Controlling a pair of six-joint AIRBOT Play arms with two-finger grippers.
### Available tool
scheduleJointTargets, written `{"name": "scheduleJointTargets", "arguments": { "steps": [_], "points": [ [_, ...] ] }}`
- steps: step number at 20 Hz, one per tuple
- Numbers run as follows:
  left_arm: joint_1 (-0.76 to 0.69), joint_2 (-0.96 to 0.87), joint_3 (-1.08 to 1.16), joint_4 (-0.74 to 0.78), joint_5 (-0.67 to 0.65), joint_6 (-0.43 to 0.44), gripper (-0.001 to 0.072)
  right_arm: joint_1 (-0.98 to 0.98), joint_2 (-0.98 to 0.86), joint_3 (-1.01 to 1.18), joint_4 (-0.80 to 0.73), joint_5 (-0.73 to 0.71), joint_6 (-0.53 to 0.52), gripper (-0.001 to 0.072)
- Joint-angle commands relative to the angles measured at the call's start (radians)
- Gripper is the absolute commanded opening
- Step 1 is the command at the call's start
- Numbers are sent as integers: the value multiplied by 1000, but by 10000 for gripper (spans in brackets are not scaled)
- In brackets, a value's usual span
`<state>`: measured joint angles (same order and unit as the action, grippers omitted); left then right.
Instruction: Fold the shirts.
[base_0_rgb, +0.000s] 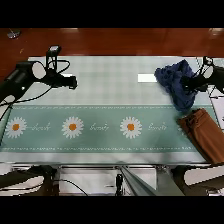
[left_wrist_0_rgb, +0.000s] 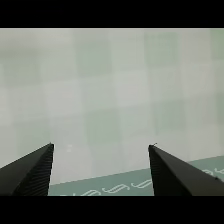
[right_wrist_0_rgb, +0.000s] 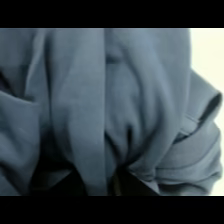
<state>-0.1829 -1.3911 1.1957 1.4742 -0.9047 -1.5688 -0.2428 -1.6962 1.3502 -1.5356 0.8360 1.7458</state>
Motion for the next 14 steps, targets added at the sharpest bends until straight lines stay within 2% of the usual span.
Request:
{"name": "scheduleJointTargets", "arguments": {
  "steps": [1,3,6,10,14],
  "points": [
    [18,13,52,57,-159,26,702,0,26,164,129,160,-128,33],
    [42,57,72,56,-243,65,702,10,109,291,153,176,-143,33],
    [54,168,56,-16,-301,65,702,34,268,406,198,148,-171,33],
    [23,409,-92,-216,-281,129,702,85,483,477,200,137,-239,33],
    [1,664,-294,-253,-200,76,702,132,642,508,212,103,-270,32]
  ]
}}
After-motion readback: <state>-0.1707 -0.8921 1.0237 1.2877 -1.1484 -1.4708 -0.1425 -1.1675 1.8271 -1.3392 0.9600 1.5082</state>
